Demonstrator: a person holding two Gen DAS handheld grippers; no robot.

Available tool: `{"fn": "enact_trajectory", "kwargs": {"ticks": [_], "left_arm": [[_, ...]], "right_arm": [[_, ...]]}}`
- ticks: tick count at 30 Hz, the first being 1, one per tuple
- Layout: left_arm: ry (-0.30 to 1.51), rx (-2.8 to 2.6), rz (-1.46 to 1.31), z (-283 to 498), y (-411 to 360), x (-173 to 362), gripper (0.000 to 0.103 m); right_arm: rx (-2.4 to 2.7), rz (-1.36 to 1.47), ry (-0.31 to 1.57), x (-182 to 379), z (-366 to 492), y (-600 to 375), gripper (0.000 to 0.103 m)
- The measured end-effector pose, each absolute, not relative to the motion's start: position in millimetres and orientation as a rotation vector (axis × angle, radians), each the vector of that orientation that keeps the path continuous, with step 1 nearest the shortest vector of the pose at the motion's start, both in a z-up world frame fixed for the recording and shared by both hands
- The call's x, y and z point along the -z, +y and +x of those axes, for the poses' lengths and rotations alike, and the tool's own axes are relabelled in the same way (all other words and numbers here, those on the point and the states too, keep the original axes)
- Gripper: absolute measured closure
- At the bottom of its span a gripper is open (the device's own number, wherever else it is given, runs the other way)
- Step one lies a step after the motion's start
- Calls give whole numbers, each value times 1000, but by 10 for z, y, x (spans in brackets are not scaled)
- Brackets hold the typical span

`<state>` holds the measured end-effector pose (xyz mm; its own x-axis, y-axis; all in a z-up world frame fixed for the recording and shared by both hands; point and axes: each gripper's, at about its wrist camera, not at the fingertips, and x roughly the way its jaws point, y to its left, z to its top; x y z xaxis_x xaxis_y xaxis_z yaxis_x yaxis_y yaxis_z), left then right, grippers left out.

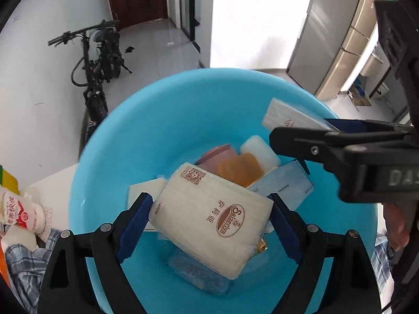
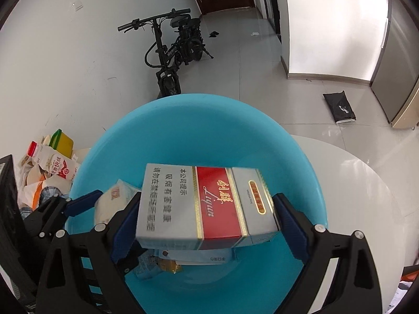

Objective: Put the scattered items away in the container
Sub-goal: 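Carry both packs over the basin and open both grippers to drop them, then withdraw both grippers from the basin back over the shirt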

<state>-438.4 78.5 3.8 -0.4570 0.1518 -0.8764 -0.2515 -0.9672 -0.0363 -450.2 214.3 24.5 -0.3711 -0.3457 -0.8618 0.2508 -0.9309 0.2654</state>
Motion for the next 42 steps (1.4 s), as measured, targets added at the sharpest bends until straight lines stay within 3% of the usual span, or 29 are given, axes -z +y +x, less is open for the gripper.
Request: {"fn": "enact_trajectory", "kwargs": {"ticks": [4,10,21,29,37,42], "left_arm": [[175,-2529,-1421,-4274,724,-131,5],[122,-2534,-1339,-4172,700,-258,1],[79,-2555,-1334,-3947,554,-384,1],[66,-2635,-1243,-3392,161,-756,1],[284,-2587,-1257,-2558,23,-912,1],[310,-2562,-1285,-2082,-108,-785,1]], "right_arm": [[2343,1506,-72,-244,-4475,2030,7],[2337,1468,-105,-402,-4328,2063,6],[2437,1339,-23,-819,-3837,2301,3],[2411,1240,61,-1064,-3101,2380,3],[2403,1136,146,-1199,-2325,2405,3],[2367,1105,168,-1164,-1923,2389,3]]}}
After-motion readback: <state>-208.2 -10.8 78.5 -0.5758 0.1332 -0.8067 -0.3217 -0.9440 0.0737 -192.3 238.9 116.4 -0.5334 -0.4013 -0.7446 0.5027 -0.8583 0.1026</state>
